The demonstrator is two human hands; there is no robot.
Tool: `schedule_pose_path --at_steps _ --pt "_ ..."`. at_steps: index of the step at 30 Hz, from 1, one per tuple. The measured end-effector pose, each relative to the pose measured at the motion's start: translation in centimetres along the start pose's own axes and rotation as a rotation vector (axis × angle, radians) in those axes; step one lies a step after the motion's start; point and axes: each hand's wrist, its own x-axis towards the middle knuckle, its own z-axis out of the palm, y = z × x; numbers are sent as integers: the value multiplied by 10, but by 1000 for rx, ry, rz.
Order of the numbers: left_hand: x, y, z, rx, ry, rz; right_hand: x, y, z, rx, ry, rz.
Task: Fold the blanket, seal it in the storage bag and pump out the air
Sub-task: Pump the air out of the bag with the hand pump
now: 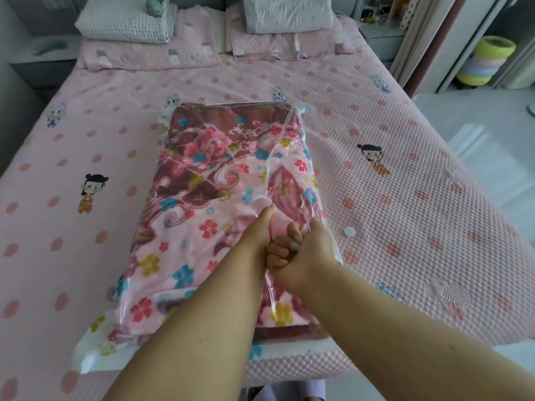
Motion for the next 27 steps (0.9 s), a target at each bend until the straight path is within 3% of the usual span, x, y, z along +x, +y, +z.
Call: schedule_pose_path --at_steps 3,6,10,12,15,18,20,23,25,27 --pt "4 -1 -8 -2 128 92 -48 7 0 125 -36 168" --pt "8 0 -9 -1 136 93 -38 5 -5 142 37 155" --pt "-3 3 1 -78 -53 -18 8 -8 13 93 66 96" --pt "-2 3 1 -22 39 1 -1 -3 -1 -25 -4 -25" --pt "-4 0 -6 -65 137 81 -47 4 -1 86 -29 146" --pt "0 2 -6 -23 141 80 -33 0 -1 112 33 127" --pt "-4 6 -3 -24 62 48 -7 -6 15 144 46 126" --pt "-3 2 -1 -112 -37 11 9 -7 12 -48 34 10" --pt "-1 -3 -5 -43 31 16 -13 3 4 -40 -51 -5" --pt "-3 -3 -10 -5 136 82 -42 8 3 80 -41 134"
